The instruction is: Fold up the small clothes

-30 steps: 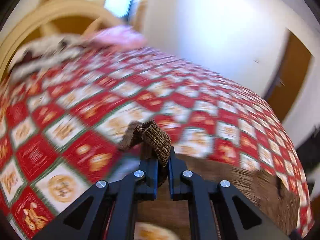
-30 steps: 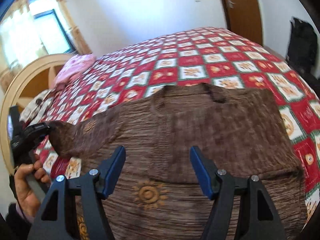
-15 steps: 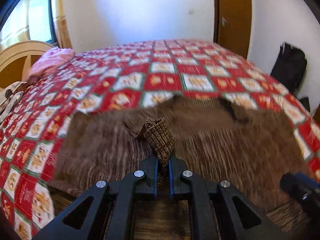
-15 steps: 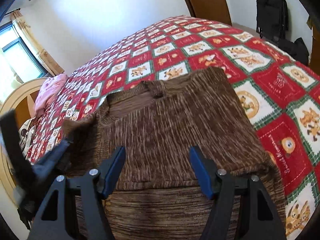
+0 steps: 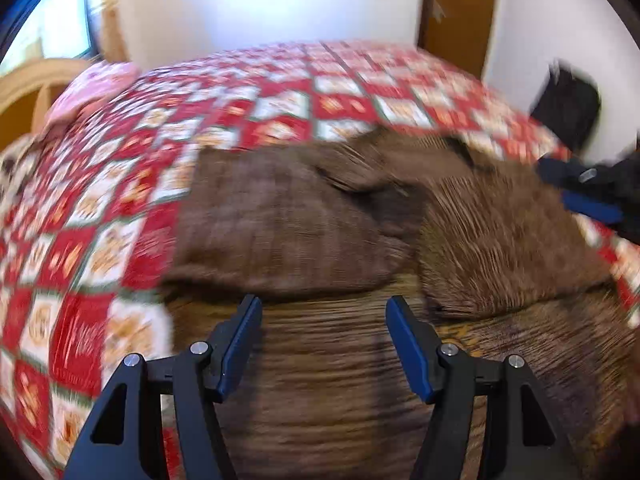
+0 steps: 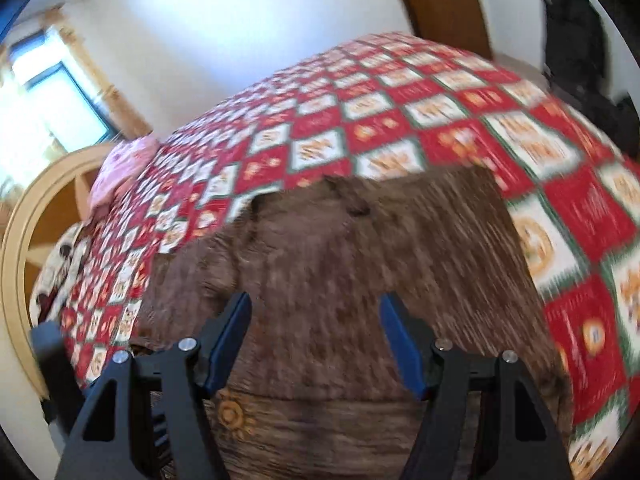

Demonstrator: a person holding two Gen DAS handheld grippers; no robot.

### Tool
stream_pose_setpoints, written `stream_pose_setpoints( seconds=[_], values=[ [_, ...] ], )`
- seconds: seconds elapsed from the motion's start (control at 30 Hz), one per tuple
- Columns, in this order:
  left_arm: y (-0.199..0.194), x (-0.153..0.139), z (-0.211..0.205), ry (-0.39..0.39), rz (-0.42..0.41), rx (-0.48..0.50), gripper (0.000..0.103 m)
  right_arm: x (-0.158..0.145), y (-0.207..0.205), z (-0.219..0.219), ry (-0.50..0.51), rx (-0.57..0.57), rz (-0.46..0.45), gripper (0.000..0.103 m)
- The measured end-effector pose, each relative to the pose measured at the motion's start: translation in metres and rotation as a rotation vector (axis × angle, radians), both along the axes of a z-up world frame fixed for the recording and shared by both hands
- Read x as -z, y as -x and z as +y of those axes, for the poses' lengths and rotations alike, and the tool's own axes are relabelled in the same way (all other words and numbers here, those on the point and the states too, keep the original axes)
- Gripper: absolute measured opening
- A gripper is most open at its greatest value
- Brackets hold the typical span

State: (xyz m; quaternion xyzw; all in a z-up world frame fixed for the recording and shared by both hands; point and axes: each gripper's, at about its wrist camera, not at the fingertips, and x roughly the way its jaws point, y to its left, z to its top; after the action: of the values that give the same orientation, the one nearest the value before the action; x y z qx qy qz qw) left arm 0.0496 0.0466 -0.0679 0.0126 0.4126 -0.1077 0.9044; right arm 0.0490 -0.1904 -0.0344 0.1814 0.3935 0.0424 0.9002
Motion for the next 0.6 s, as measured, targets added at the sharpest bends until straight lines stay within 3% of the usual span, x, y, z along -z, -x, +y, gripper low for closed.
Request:
stream_pose_setpoints(
  seconds=[0.1, 0.2, 0.33, 0.4, 0.47, 0.5, 0.53, 0.57, 0.6],
  values=[
    [-0.002, -0.006, 0.039, 0.149, -0.002, -0.070, 0.065, -0.004, -0.022, 0.049, 0.118, -0.149, -0.035, 0.072],
    [-0.013, -0.007, 0.060, 0.140, 0.015, -0.155, 0.065, 0.008, -0.046, 0.105, 0.191, -0.281, -0.042, 0.069],
    [-0.015, -0.008, 0.076, 0.137, -0.002, -0.197, 0.065, 0.034, -0.072, 0.152, 0.352, -0.326, -0.010, 0.066],
    [-0.014, -0.008, 0.080, 0.146, 0.001, -0.200, 0.065, 0.048, -0.082, 0.163, 0.434, -0.322, 0.023, 0.054],
    [-0.016, -0.006, 0.082, 0.151, 0.006, -0.193, 0.065, 0.058, -0.090, 0.159, 0.421, -0.334, 0.079, 0.027],
    [-0.017, -0.006, 0.082, 0.153, 0.005, -0.191, 0.065, 0.059, -0.091, 0.156, 0.408, -0.322, 0.084, 0.026],
    [-0.017, -0.006, 0.081, 0.153, 0.001, -0.187, 0.065, 0.056, -0.091, 0.152, 0.398, -0.311, 0.086, 0.015],
    [-0.018, -0.008, 0.081, 0.156, -0.003, -0.185, 0.065, 0.054, -0.091, 0.147, 0.366, -0.294, 0.101, 0.012],
    [-0.019, -0.009, 0.082, 0.161, -0.007, -0.184, 0.065, 0.052, -0.091, 0.136, 0.273, -0.273, 0.117, 0.012]
  ],
)
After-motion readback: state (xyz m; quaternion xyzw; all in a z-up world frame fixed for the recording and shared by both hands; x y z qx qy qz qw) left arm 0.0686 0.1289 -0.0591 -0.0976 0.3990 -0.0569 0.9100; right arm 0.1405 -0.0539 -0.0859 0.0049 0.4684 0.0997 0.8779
